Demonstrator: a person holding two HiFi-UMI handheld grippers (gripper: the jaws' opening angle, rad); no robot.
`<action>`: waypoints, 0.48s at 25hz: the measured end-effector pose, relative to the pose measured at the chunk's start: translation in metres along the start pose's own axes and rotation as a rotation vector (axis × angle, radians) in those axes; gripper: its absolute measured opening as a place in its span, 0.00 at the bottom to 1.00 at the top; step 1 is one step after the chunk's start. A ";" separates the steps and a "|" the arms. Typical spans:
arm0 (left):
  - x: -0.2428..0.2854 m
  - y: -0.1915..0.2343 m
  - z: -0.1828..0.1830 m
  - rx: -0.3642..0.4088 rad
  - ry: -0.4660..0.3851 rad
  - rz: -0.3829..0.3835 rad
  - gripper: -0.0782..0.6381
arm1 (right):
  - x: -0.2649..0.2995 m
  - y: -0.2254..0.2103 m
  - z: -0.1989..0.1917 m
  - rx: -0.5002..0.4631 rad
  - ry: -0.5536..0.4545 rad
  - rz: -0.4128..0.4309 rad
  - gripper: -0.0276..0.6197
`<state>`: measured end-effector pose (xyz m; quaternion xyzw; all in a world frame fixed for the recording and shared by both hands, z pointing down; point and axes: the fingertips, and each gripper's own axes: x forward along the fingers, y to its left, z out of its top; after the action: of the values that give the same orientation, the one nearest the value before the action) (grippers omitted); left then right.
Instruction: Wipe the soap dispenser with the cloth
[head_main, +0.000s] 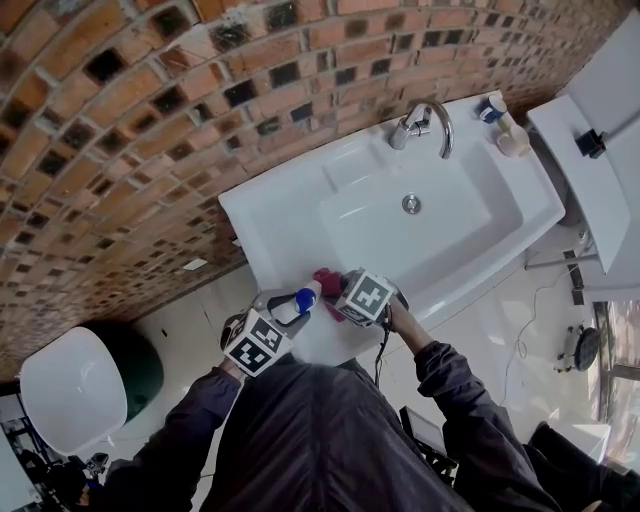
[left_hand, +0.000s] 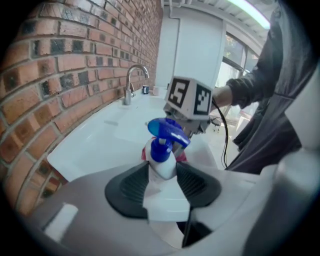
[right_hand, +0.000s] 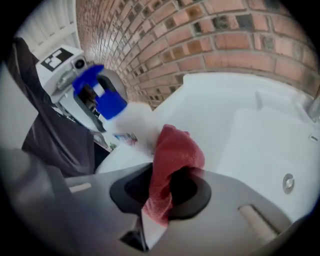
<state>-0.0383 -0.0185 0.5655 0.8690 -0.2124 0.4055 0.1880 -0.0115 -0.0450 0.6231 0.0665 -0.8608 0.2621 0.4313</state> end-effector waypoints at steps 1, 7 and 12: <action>0.001 0.000 0.000 -0.003 -0.001 0.001 0.36 | 0.008 0.000 -0.007 0.009 0.013 0.003 0.15; 0.000 0.001 -0.001 -0.012 -0.021 0.029 0.37 | -0.017 0.002 0.000 0.044 -0.105 -0.087 0.15; -0.024 0.004 0.011 -0.039 -0.123 0.089 0.36 | -0.086 0.033 0.025 0.031 -0.353 -0.174 0.15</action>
<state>-0.0472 -0.0220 0.5410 0.8782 -0.2696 0.3552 0.1732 0.0128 -0.0394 0.5311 0.1923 -0.9098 0.2212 0.2937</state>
